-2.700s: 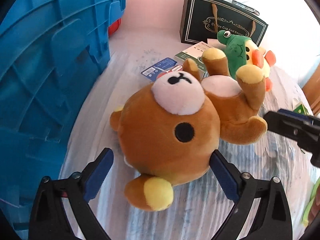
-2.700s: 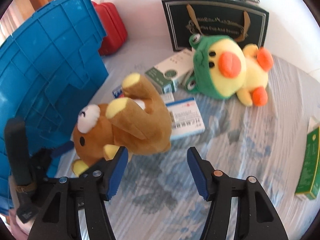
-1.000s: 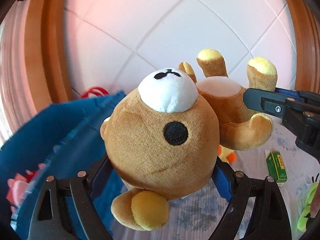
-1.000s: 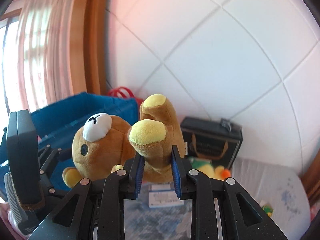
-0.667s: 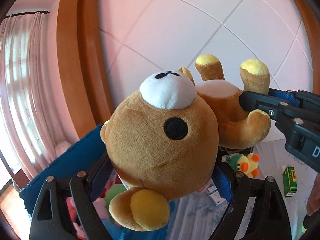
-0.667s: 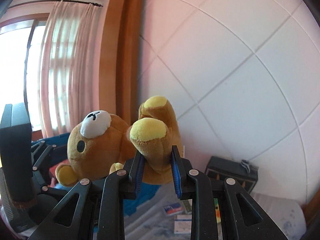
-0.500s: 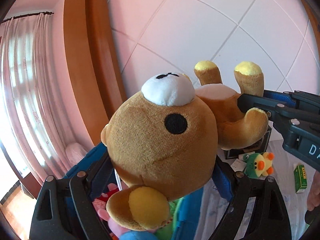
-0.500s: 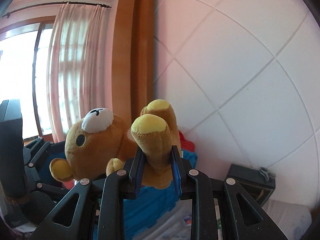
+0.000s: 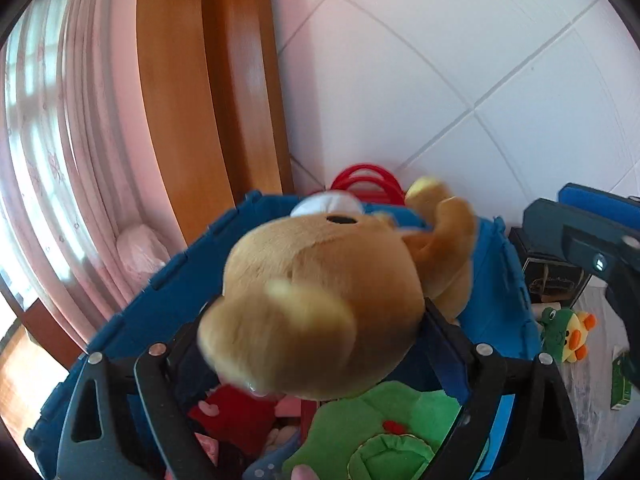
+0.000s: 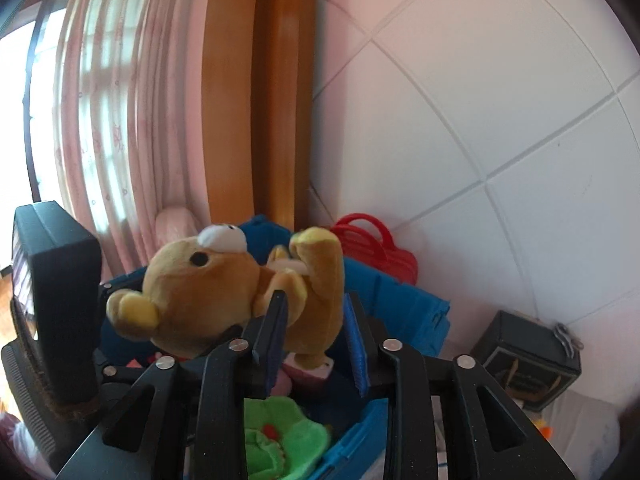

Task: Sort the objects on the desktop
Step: 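Lift the brown bear with both tools and drop it into the blue crate, then move both tools back toward the green-hooded yellow duck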

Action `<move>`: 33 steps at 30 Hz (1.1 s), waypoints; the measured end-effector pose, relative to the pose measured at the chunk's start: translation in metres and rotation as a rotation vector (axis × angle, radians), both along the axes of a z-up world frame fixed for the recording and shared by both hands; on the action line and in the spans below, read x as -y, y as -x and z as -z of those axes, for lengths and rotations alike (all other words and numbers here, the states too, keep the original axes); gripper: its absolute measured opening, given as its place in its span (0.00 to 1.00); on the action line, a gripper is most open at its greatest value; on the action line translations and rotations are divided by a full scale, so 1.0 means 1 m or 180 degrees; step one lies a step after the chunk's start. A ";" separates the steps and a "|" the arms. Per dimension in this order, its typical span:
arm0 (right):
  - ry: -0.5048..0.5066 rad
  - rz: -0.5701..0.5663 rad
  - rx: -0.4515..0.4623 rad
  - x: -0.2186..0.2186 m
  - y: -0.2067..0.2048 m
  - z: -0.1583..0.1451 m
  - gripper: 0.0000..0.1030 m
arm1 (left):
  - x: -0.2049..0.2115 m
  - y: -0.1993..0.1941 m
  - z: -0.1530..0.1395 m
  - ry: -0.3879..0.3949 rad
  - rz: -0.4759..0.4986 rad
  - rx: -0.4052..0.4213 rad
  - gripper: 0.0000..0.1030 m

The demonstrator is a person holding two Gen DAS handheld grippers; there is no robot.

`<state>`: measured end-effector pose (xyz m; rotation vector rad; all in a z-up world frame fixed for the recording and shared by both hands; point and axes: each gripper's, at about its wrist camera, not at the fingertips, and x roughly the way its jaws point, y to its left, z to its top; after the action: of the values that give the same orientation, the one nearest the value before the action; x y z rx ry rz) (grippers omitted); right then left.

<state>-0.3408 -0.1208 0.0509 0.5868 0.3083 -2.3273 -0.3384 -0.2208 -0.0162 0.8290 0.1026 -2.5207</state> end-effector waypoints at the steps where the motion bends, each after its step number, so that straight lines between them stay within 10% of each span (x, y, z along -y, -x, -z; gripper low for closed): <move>1: -0.0054 0.0017 0.0006 0.003 0.002 0.007 0.56 | 0.006 0.007 0.010 -0.0091 -0.0016 0.0168 0.89; 7: -0.0229 0.0134 0.0124 0.010 0.008 0.045 0.89 | 0.008 0.008 0.018 -0.0094 -0.0071 0.0246 0.89; 12: -0.0260 0.0284 0.0131 0.005 0.012 0.052 0.99 | 0.003 0.010 0.018 -0.0188 -0.0031 0.0276 0.89; 33: -0.0224 0.0387 -0.0042 -0.035 -0.009 0.031 1.00 | -0.009 0.008 0.022 -0.0229 0.0185 0.0389 0.89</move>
<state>-0.3321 -0.0860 0.0204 0.6408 0.3711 -2.4461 -0.3467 -0.2116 -0.0378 1.0263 0.1310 -2.5258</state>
